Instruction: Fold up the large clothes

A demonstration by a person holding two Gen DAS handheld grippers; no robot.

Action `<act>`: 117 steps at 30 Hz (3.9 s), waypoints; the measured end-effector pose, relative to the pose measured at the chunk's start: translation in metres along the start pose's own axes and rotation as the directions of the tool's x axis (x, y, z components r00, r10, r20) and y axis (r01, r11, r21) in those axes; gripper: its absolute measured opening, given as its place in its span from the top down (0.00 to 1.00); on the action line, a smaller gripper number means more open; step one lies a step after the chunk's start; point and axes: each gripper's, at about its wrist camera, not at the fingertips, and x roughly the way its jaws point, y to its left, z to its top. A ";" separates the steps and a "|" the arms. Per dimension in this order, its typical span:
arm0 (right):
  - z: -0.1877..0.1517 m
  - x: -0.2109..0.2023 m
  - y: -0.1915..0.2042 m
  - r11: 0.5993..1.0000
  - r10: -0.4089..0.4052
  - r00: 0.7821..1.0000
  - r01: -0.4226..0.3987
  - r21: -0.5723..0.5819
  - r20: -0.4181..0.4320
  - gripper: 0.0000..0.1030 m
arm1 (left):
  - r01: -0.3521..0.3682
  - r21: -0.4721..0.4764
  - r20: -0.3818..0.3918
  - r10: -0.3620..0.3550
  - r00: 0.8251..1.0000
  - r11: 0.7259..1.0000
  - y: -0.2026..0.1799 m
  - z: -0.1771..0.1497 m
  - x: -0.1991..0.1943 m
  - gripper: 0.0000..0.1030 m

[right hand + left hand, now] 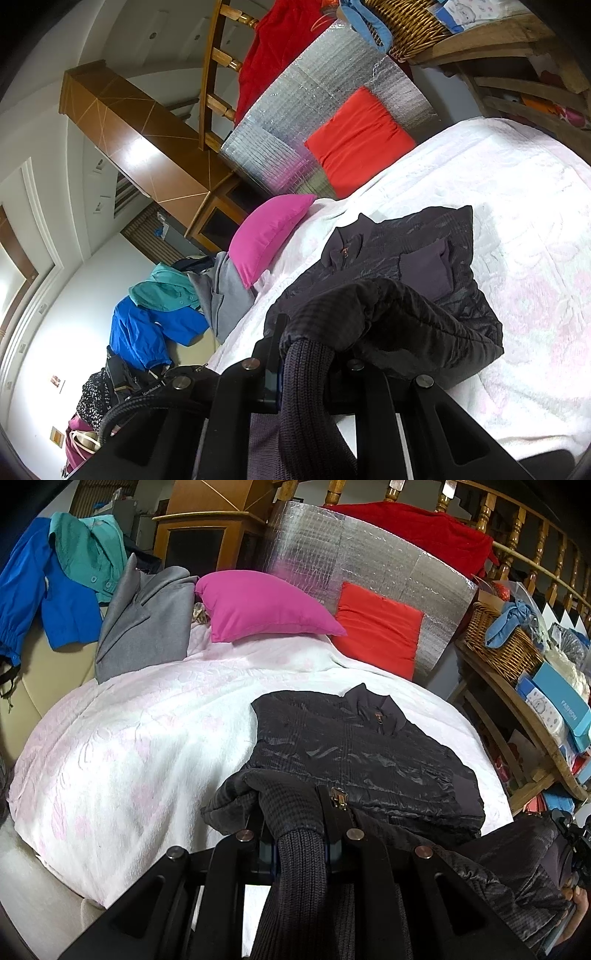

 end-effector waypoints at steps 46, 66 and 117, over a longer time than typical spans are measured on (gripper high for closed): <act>0.091 0.070 -0.006 0.992 -0.101 0.995 0.100 -0.081 -0.003 0.86 | -0.092 0.023 -0.003 0.092 0.996 0.995 -0.007 0.086 0.073 0.83; 0.103 0.084 -0.007 0.988 -0.119 0.993 0.116 -0.104 -0.019 0.86 | -0.111 0.026 -0.015 0.112 0.994 0.993 -0.011 0.095 0.089 0.83; 0.140 0.152 -0.054 0.981 -0.184 0.981 0.180 -0.065 -0.063 0.86 | -0.134 0.063 -0.089 0.140 0.986 0.989 -0.020 0.132 0.171 0.83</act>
